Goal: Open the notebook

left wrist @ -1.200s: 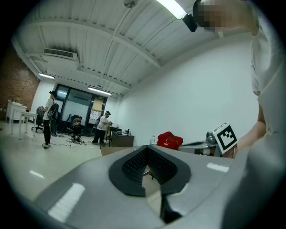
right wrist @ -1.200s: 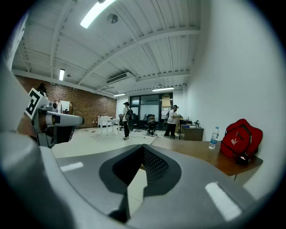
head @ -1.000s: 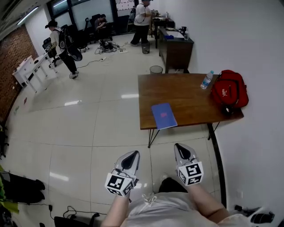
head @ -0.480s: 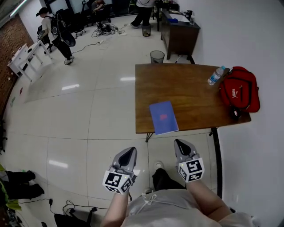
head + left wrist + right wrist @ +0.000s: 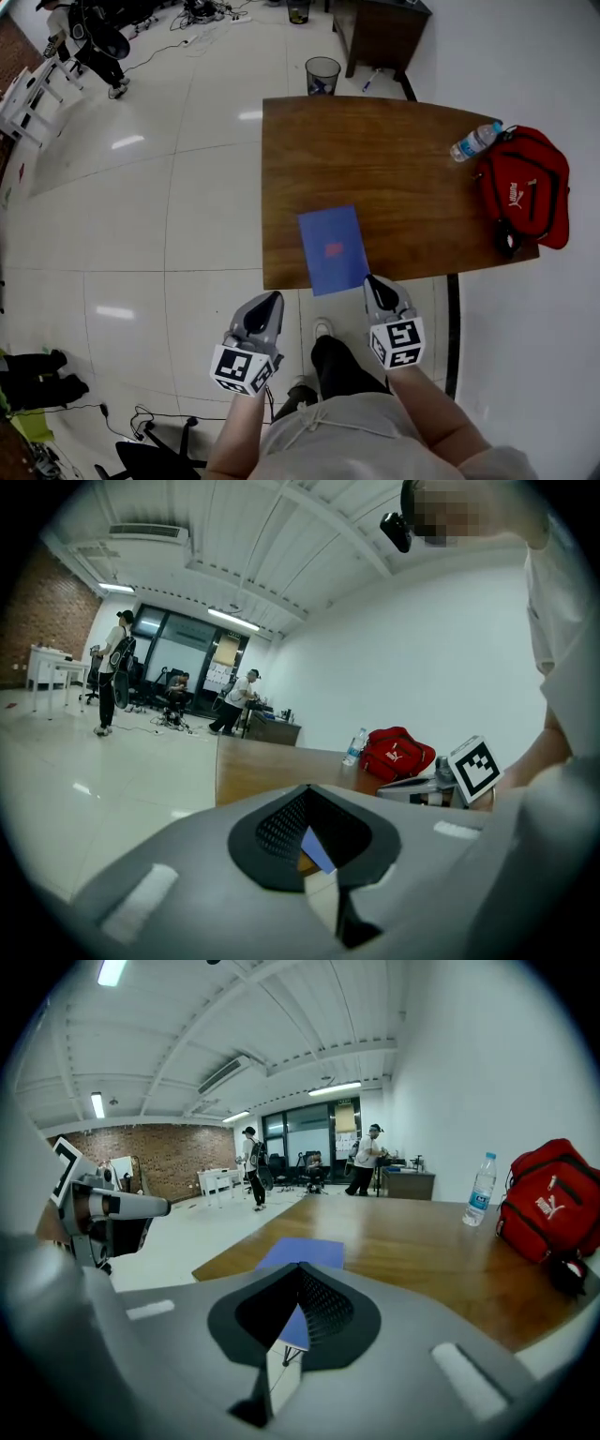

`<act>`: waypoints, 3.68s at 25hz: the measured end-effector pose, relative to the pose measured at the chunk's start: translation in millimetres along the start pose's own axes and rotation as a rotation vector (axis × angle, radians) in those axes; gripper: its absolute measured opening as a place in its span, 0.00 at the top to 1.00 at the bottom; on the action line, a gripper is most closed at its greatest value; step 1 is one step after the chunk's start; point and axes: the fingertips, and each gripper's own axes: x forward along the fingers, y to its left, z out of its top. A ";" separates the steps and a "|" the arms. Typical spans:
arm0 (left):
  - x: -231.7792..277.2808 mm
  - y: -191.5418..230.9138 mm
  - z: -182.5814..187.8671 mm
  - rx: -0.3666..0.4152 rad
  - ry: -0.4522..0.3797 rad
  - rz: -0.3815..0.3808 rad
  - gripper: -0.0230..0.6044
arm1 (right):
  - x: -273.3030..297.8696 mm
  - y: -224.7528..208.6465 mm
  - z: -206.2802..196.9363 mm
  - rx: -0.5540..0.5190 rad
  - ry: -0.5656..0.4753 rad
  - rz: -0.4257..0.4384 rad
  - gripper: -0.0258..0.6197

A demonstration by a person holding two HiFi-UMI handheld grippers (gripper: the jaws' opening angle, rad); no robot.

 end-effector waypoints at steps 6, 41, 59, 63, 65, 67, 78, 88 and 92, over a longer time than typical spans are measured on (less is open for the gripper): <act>31.3 8.9 -35.1 -0.064 0.083 0.004 0.95 | 25.2 -26.5 -44.1 0.076 0.129 -0.036 0.87; -1.2 -6.9 8.6 -0.007 -0.027 0.065 0.95 | 7.6 40.1 28.8 0.082 0.036 0.152 0.95; -139.6 74.0 -47.9 -0.206 -0.083 0.470 0.95 | 69.5 221.0 0.2 -0.056 0.202 0.539 0.94; -152.0 83.2 -73.9 -0.262 -0.068 0.516 0.95 | 88.2 230.1 -39.4 -0.048 0.289 0.535 0.93; -158.4 86.1 -85.6 -0.288 -0.061 0.536 0.95 | 96.6 233.1 -53.4 -0.044 0.321 0.528 0.93; -164.3 88.9 -94.8 -0.310 -0.055 0.555 0.95 | 103.7 235.0 -61.2 -0.041 0.338 0.520 0.93; -153.0 89.9 -57.0 -0.244 -0.088 0.479 0.95 | 89.1 225.5 -8.5 -0.065 0.220 0.501 0.93; -134.5 48.8 30.2 -0.038 -0.159 0.263 0.95 | 13.0 136.1 60.1 -0.088 -0.027 0.223 0.95; -141.6 19.8 39.8 0.021 -0.168 0.180 0.95 | -30.4 115.9 63.8 -0.053 -0.094 0.128 0.95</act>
